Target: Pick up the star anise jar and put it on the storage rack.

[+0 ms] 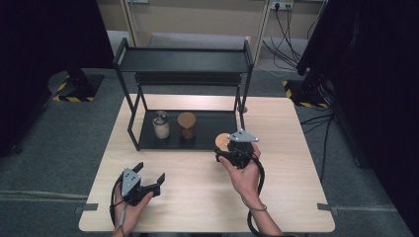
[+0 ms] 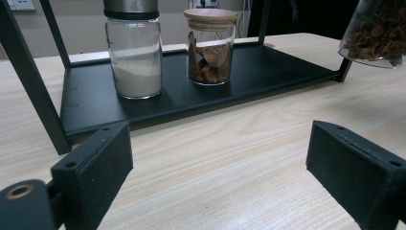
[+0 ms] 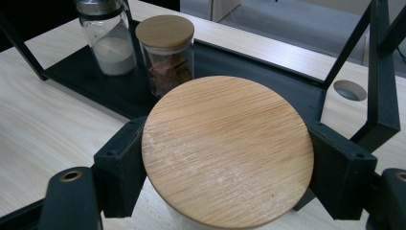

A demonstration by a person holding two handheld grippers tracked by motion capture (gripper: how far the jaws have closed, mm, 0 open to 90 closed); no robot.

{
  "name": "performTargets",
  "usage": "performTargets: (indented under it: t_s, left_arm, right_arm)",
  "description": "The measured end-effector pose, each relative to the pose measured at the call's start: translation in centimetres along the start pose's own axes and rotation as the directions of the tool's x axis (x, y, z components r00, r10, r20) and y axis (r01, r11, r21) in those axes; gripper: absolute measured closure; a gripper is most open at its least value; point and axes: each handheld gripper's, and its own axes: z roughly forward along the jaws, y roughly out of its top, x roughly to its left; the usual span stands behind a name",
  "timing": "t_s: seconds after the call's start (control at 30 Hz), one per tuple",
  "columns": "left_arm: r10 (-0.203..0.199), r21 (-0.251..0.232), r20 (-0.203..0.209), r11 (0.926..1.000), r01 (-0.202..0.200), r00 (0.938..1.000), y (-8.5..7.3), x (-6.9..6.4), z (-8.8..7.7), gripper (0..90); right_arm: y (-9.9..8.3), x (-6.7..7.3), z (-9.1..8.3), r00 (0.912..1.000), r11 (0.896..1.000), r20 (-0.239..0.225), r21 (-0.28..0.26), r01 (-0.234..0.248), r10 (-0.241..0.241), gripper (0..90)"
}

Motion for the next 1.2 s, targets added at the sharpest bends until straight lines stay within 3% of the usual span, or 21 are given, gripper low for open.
performTargets:
  t_s: [1.2]
  left_arm:
    - [-0.002,-0.001,0.004,1.0,0.002,1.0,0.0,0.0,0.0,8.0]
  right_arm:
    - [2.6,0.1,3.3,0.9999,1.0,0.01,0.024,-0.012,0.011,24.1]
